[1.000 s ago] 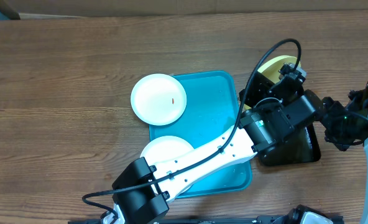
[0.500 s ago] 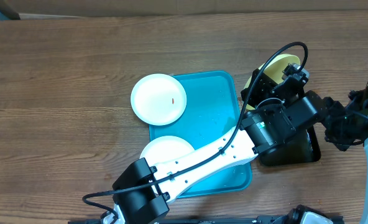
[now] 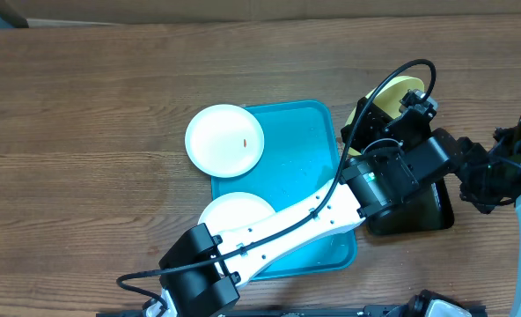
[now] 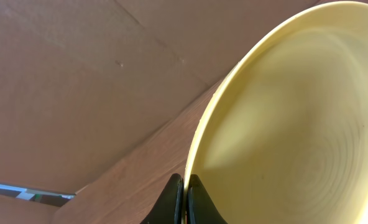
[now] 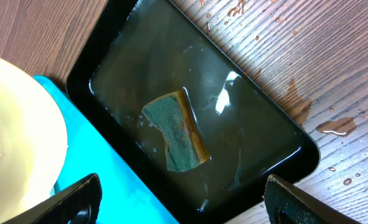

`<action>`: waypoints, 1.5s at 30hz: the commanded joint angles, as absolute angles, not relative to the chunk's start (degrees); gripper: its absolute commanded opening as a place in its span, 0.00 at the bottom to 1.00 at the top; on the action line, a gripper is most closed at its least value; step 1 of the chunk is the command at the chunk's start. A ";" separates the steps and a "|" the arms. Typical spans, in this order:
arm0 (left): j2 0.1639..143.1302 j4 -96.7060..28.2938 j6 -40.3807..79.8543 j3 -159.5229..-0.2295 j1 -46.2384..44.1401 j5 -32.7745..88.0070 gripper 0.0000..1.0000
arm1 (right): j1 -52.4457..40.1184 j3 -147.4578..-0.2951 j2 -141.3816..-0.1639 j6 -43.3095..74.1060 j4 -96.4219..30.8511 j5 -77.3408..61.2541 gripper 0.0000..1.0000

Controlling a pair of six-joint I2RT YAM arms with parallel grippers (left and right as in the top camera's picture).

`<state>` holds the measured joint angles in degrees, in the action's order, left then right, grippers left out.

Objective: Clean dirty plates on tray and stack at the side
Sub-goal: 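Lift the yellow-green plate with the left gripper and place it left of tray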

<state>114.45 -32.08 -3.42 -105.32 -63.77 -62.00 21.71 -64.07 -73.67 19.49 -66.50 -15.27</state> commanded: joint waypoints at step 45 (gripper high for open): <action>90.74 -56.97 32.73 -66.41 36.40 -3.99 0.04 | 21.89 -64.36 -73.41 19.25 -66.76 -15.94 0.85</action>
<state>91.11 -59.72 33.26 -71.37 36.18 -6.09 21.71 -64.07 -73.67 19.46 -67.07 -15.70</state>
